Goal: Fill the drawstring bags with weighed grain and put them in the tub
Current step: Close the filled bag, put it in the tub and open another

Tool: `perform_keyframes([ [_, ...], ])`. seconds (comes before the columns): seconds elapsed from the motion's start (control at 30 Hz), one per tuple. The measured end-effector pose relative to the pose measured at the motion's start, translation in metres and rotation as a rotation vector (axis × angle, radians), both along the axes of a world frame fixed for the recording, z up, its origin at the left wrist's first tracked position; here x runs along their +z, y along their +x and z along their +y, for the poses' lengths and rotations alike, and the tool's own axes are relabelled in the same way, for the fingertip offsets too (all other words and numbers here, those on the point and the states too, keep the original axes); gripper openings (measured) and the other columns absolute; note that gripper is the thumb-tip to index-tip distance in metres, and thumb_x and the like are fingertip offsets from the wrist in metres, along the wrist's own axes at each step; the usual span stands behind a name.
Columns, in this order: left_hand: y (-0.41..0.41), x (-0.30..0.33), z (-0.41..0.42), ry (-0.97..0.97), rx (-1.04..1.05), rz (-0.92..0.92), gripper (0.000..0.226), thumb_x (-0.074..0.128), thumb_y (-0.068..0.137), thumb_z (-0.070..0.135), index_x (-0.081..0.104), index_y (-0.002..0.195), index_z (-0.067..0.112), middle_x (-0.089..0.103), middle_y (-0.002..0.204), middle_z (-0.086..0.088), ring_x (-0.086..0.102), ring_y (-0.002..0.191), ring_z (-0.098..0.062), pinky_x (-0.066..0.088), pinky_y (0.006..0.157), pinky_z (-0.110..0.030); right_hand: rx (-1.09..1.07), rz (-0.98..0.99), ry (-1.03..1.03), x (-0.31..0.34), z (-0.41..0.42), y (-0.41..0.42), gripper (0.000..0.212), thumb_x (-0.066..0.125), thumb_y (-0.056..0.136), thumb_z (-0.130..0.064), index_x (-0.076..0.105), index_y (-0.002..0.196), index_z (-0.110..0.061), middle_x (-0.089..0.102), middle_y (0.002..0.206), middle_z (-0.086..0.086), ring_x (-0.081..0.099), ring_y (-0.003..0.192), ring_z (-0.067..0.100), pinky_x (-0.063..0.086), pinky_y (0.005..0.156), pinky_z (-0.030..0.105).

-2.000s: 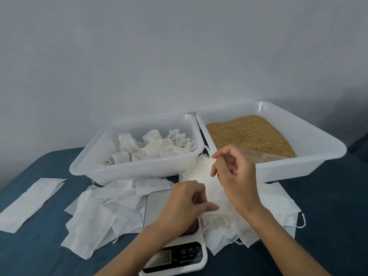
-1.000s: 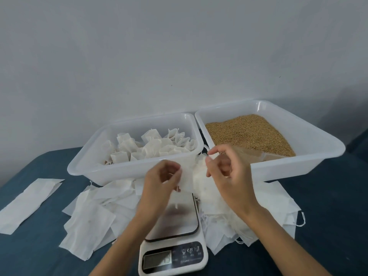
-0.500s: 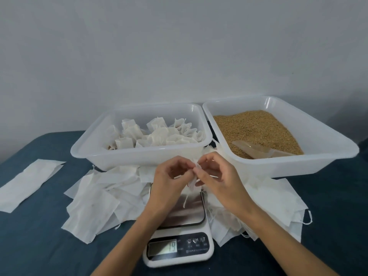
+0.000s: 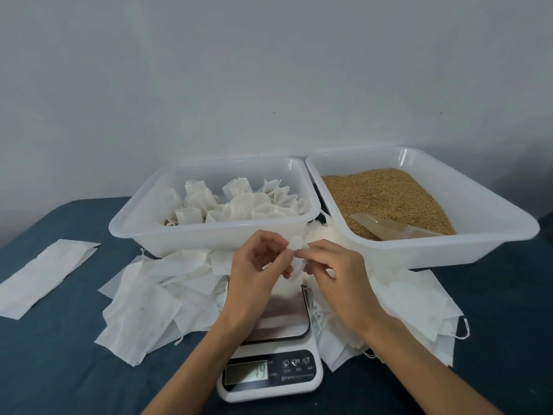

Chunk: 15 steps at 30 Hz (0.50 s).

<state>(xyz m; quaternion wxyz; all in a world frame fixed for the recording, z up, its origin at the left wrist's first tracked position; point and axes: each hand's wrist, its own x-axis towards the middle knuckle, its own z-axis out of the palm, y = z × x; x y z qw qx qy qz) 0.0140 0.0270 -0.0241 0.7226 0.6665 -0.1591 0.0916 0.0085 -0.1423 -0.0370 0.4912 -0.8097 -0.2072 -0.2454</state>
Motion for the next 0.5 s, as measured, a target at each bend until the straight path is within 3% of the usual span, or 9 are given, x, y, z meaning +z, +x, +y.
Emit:
perform_keyframes([
  [0.07, -0.001, 0.002, -0.001, -0.008, -0.025, -0.013, 0.008, 0.076, 0.091, 0.021, 0.071, 0.095, 0.017, 0.071, 0.083, -0.003, 0.065, 0.073, -0.020, 0.056, 0.072, -0.030, 0.011, 0.042, 0.104, 0.001, -0.001, 0.002, 0.034, 0.063, 0.092, 0.010, 0.078, 0.109, -0.016, 0.072, 0.098, -0.012, 0.070, 0.082, 0.012, 0.055, 0.074, 0.019],
  [0.17, 0.001, 0.002, 0.003, 0.013, 0.089, -0.022, 0.015, 0.072, 0.093, 0.032, 0.074, 0.093, 0.017, 0.074, 0.098, 0.001, 0.068, 0.091, -0.014, 0.058, 0.080, -0.029, 0.101, 0.209, 0.476, 0.011, -0.006, 0.005, 0.027, 0.061, 0.095, 0.007, 0.080, 0.103, -0.011, 0.077, 0.100, 0.001, 0.073, 0.089, 0.021, 0.060, 0.078, 0.029],
  [0.23, 0.005, 0.002, 0.006, 0.018, 0.130, 0.040, 0.020, 0.076, 0.094, 0.032, 0.075, 0.087, 0.013, 0.074, 0.113, 0.005, 0.070, 0.106, -0.014, 0.058, 0.090, -0.032, 0.151, 0.285, 0.630, 0.017, -0.010, 0.005, 0.024, 0.060, 0.095, 0.005, 0.079, 0.103, -0.007, 0.078, 0.099, 0.009, 0.073, 0.089, 0.026, 0.059, 0.078, 0.028],
  [0.4, 0.006, 0.001, 0.006, -0.020, -0.013, 0.188, 0.030, 0.078, 0.085, 0.033, 0.075, 0.096, 0.005, 0.073, 0.128, 0.002, 0.071, 0.116, -0.019, 0.055, 0.100, -0.043, 0.155, 0.327, 0.615, 0.022, -0.005, 0.001, 0.022, 0.063, 0.091, 0.009, 0.080, 0.094, -0.006, 0.079, 0.095, 0.006, 0.074, 0.092, 0.018, 0.057, 0.076, 0.021],
  [0.5, 0.005, 0.002, 0.007, -0.120, -0.175, 0.279, 0.022, 0.085, 0.087, 0.023, 0.073, 0.095, 0.006, 0.075, 0.109, -0.008, 0.069, 0.099, -0.021, 0.060, 0.089, -0.035, 0.161, 0.349, 0.650, 0.021, -0.009, 0.003, 0.022, 0.063, 0.089, 0.012, 0.080, 0.090, -0.003, 0.078, 0.097, 0.008, 0.073, 0.097, 0.023, 0.058, 0.081, 0.024],
])
